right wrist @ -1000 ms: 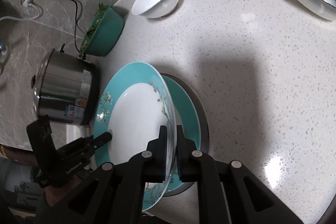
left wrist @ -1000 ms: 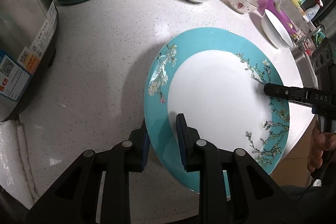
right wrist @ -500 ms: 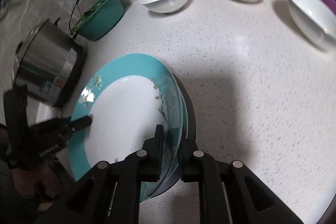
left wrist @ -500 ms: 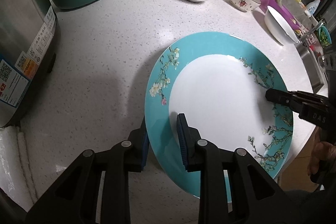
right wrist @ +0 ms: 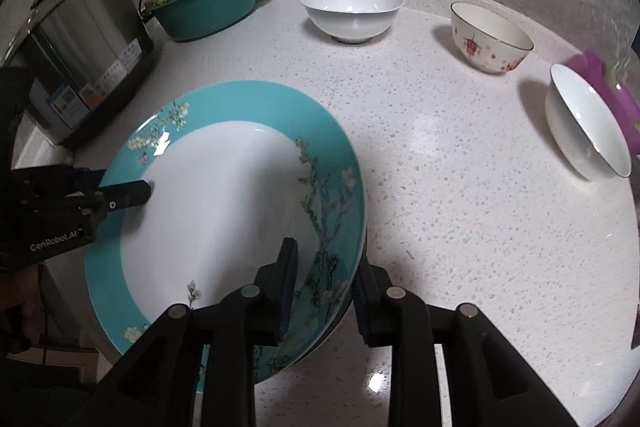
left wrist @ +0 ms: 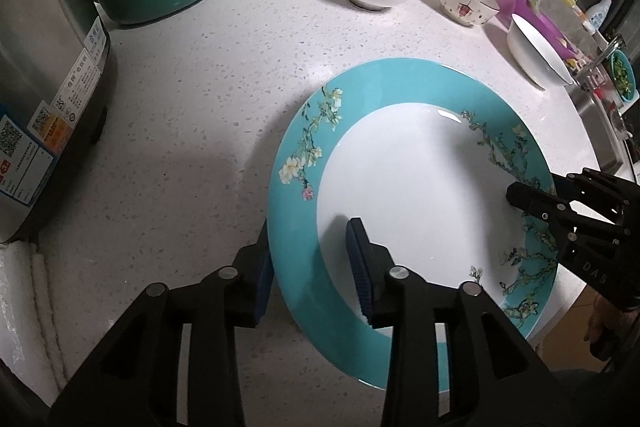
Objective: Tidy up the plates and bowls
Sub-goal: 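Lower the large plate onto the plate stack and open both tools, then move both tools to the rim of the large white bowl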
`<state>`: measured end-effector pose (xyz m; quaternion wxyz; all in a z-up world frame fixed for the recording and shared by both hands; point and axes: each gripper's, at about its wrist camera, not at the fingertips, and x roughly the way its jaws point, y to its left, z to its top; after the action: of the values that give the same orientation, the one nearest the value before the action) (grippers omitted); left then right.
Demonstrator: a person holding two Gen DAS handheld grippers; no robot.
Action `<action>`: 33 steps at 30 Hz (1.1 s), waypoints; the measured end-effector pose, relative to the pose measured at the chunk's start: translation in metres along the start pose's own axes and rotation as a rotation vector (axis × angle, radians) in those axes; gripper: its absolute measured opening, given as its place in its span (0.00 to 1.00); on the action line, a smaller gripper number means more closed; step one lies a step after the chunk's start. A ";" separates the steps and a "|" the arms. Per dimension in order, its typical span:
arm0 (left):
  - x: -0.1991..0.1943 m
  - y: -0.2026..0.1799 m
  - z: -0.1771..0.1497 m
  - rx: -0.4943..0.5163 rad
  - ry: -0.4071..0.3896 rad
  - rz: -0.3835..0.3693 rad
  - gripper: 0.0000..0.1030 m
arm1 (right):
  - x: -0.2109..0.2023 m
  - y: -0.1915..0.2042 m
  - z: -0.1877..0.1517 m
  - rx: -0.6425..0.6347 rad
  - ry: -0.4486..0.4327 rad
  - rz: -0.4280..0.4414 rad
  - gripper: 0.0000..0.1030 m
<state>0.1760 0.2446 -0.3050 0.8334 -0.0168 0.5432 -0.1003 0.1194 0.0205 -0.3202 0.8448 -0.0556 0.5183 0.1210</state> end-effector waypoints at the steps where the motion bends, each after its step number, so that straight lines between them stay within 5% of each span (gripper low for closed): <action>1: 0.001 0.000 0.001 0.002 0.001 -0.001 0.41 | 0.001 0.001 0.000 -0.006 0.004 -0.014 0.30; 7: 0.003 -0.005 0.002 0.014 -0.007 -0.004 0.50 | -0.002 0.003 0.001 -0.018 -0.006 -0.045 0.33; 11: -0.002 -0.004 0.004 0.017 -0.043 -0.004 0.61 | -0.007 0.003 0.001 -0.010 -0.026 -0.038 0.56; 15: -0.017 0.003 0.009 -0.005 -0.093 -0.007 0.75 | -0.018 -0.003 0.003 0.031 -0.059 0.007 0.62; 16: -0.021 0.005 0.011 -0.016 -0.102 -0.010 0.81 | -0.022 -0.006 0.003 0.047 -0.071 0.016 0.71; 19: -0.036 0.010 0.016 -0.054 -0.142 -0.025 1.00 | -0.036 -0.028 0.003 0.142 -0.090 0.113 0.88; 21: -0.047 0.008 0.023 -0.058 -0.167 -0.039 1.00 | -0.040 -0.044 0.002 0.211 -0.071 0.186 1.00; 25: -0.067 -0.023 0.045 0.034 -0.244 -0.044 1.00 | -0.048 -0.096 -0.008 0.459 -0.049 0.380 1.00; 33: -0.071 -0.119 0.103 0.068 -0.261 -0.150 1.00 | -0.070 -0.224 -0.042 0.786 -0.143 0.435 1.00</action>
<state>0.2242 0.1329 -0.1820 0.8871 -0.0420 0.4240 -0.1777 0.1116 -0.2155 -0.2842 0.7904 0.3881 0.4647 0.0934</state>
